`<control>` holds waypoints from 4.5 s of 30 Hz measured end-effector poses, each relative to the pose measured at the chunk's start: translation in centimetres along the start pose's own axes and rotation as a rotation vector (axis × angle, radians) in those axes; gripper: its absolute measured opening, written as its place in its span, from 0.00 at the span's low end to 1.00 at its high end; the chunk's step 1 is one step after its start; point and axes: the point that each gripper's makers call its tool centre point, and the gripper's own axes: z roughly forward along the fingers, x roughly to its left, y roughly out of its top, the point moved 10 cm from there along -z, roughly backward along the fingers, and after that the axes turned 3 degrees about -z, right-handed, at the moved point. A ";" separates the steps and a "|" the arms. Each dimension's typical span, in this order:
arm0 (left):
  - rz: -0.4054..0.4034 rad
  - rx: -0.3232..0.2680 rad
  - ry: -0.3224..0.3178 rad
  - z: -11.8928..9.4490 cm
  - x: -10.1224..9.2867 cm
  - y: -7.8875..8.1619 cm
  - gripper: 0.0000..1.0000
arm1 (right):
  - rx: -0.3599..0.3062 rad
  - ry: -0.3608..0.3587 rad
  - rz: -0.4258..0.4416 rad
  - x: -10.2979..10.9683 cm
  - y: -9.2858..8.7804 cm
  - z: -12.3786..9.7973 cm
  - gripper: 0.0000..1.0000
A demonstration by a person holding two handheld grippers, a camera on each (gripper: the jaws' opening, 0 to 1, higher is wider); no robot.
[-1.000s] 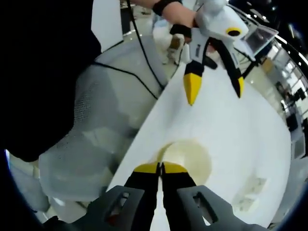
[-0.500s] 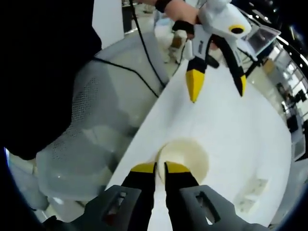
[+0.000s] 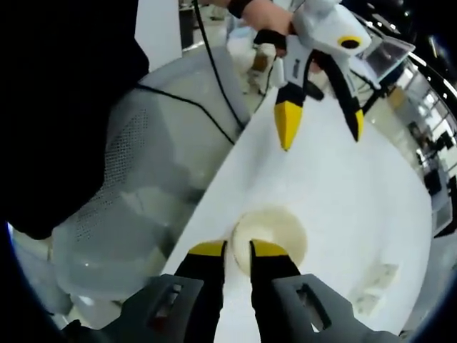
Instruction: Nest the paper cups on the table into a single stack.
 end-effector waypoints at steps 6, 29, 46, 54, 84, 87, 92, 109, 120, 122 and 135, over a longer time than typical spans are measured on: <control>0.005 -0.001 -0.004 0.1 0.0 0.3 0.85 | -0.028 -0.023 0.051 -0.1 0.1 -0.6 0.10; 0.035 0.004 -0.016 0.4 0.5 1.3 0.84 | -0.155 -0.187 0.208 0.8 -0.9 -2.6 0.31; 0.025 -0.007 -0.017 0.0 0.5 1.8 0.84 | -0.231 -0.364 0.350 0.9 -1.8 -3.9 0.68; 0.034 -0.007 -0.023 0.0 0.3 2.1 0.84 | -0.268 -0.405 0.433 1.2 -2.6 -4.7 0.69; 0.011 -0.030 -0.013 -0.5 0.2 2.5 0.84 | -0.329 -0.688 0.845 5.0 -9.5 -8.1 1.00; 0.011 -0.029 -0.013 -0.5 0.2 2.5 0.84 | -0.329 -0.693 0.857 5.3 -9.9 -8.1 1.00; 0.007 -0.032 -0.014 -0.6 0.2 2.6 0.84 | -0.332 -0.695 0.882 5.5 -10.2 -7.9 1.00; 0.000 -0.023 -0.021 -0.2 0.3 2.3 0.83 | -0.312 -0.735 0.873 1.8 -12.6 -8.4 0.98; -0.018 -0.003 -0.023 0.4 -0.1 1.5 0.83 | -0.286 -0.738 0.813 -5.6 -15.1 -8.4 0.95; -0.023 -0.004 -0.023 0.3 -0.2 1.4 0.83 | -0.275 -0.727 0.798 -6.7 -15.5 -8.2 0.94; -0.063 -0.002 -0.004 0.4 0.2 0.6 0.83 | -0.264 -0.695 0.792 -12.8 -17.6 -6.6 0.91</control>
